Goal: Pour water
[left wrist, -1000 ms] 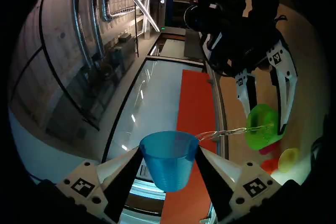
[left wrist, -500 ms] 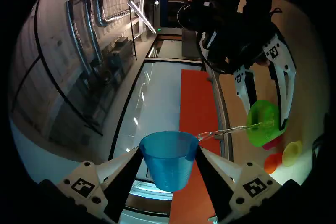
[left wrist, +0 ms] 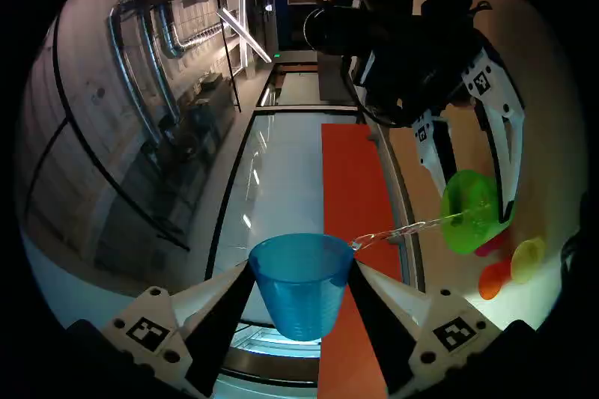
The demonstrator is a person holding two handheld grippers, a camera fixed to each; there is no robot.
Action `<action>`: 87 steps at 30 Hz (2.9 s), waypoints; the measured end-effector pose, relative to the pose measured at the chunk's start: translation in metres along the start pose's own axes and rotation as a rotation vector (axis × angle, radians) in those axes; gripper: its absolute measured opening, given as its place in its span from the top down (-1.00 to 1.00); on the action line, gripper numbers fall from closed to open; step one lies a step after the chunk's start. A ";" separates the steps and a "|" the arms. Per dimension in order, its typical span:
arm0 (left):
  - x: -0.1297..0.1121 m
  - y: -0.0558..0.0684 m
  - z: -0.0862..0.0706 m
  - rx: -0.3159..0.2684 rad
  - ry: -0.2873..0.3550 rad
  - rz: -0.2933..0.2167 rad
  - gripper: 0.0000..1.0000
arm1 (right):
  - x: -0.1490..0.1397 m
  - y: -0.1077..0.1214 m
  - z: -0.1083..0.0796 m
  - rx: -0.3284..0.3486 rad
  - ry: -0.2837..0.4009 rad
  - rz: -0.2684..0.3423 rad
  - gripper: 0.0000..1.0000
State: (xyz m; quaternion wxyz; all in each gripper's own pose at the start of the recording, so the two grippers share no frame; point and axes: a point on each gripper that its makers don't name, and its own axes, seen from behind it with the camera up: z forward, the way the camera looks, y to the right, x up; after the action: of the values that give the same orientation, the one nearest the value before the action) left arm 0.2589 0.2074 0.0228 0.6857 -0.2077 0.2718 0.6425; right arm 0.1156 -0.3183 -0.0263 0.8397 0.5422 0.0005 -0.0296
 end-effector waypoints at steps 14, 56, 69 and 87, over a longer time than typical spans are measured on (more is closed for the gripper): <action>0.003 0.002 0.000 0.001 -0.002 0.093 -0.72 | -0.001 0.000 0.002 0.000 0.001 0.002 -0.76; -0.003 0.000 0.000 -0.001 0.000 -0.120 -0.72 | 0.004 0.003 0.000 -0.009 0.018 0.005 -0.76; -0.014 0.006 0.001 -0.008 -0.001 -0.438 -0.72 | 0.008 0.003 -0.002 -0.012 0.027 0.005 -0.76; -0.028 0.003 0.002 -0.040 0.004 -1.015 -0.72 | 0.006 0.004 -0.007 -0.020 0.034 0.002 -0.76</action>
State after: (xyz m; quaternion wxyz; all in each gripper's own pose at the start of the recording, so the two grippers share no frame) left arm 0.2554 0.1876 0.0426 0.9068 -0.3279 0.1258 0.2332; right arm 0.1215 -0.3107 -0.0253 0.8449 0.5344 0.0144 -0.0196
